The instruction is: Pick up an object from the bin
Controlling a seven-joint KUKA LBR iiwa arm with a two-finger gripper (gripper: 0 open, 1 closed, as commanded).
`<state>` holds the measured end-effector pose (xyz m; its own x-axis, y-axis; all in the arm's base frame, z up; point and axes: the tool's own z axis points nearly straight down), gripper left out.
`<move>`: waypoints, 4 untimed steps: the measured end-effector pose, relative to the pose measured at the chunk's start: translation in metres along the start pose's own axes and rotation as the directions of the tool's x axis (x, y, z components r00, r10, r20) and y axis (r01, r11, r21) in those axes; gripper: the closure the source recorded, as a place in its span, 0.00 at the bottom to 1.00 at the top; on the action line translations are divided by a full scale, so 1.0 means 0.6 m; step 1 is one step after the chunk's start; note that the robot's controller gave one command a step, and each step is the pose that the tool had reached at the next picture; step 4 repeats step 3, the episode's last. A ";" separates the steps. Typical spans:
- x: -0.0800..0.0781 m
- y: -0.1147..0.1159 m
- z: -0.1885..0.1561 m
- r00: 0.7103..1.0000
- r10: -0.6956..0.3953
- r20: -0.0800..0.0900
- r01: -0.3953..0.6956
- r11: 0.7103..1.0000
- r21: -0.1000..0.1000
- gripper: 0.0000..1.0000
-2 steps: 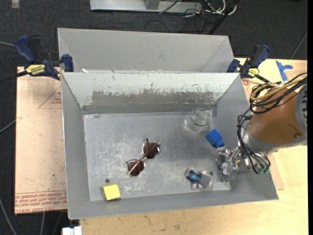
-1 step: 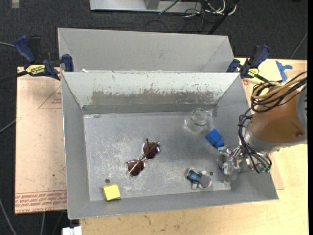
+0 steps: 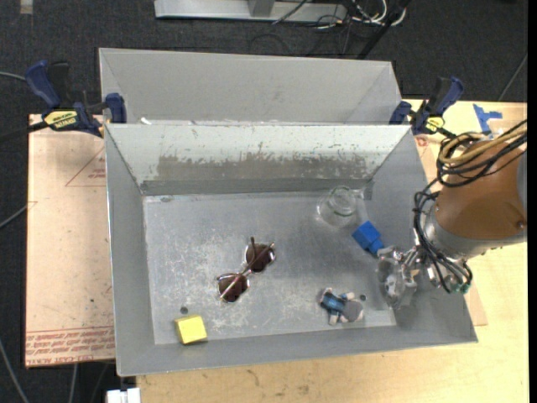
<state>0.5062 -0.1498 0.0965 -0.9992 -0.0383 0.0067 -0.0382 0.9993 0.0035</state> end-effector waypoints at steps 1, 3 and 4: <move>-0.002 0.000 -0.034 1.000 0.000 0.007 0.000 1.000 0.003 1.00; -0.002 0.001 -0.083 1.000 0.000 0.008 0.000 1.000 0.003 1.00; -0.002 0.001 -0.083 1.000 0.000 0.008 0.000 1.000 0.003 1.00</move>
Offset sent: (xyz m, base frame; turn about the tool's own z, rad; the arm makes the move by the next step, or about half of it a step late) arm 0.0001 -0.0001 0.0807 0.0000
